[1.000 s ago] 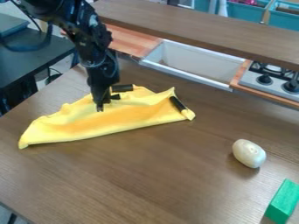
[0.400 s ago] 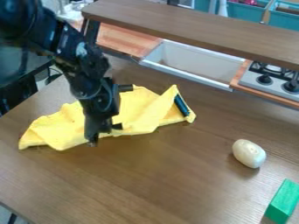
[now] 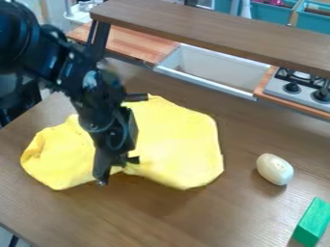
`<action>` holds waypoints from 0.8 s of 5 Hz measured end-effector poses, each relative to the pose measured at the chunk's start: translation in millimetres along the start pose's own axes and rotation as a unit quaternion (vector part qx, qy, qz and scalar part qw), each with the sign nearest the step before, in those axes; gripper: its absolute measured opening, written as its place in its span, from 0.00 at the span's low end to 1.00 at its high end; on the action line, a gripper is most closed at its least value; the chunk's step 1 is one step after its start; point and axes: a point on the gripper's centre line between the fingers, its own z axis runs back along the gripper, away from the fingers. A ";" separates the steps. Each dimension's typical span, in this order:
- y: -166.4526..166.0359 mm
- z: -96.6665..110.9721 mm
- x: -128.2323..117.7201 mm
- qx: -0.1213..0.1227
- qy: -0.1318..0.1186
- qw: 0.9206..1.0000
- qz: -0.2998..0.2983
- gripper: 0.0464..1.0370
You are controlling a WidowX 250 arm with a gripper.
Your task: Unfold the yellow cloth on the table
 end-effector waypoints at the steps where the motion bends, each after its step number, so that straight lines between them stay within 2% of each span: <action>1: -10.6 -0.1 4.7 -0.005 0.000 1.000 -0.013 0.00; 2: -18.4 -0.6 12.3 -0.016 -0.001 1.000 -0.025 0.02; 3: -27.1 -9.3 14.0 -0.075 0.010 0.997 -0.033 0.15; 4: -24.8 -10.6 17.2 -0.123 0.000 0.991 -0.048 0.39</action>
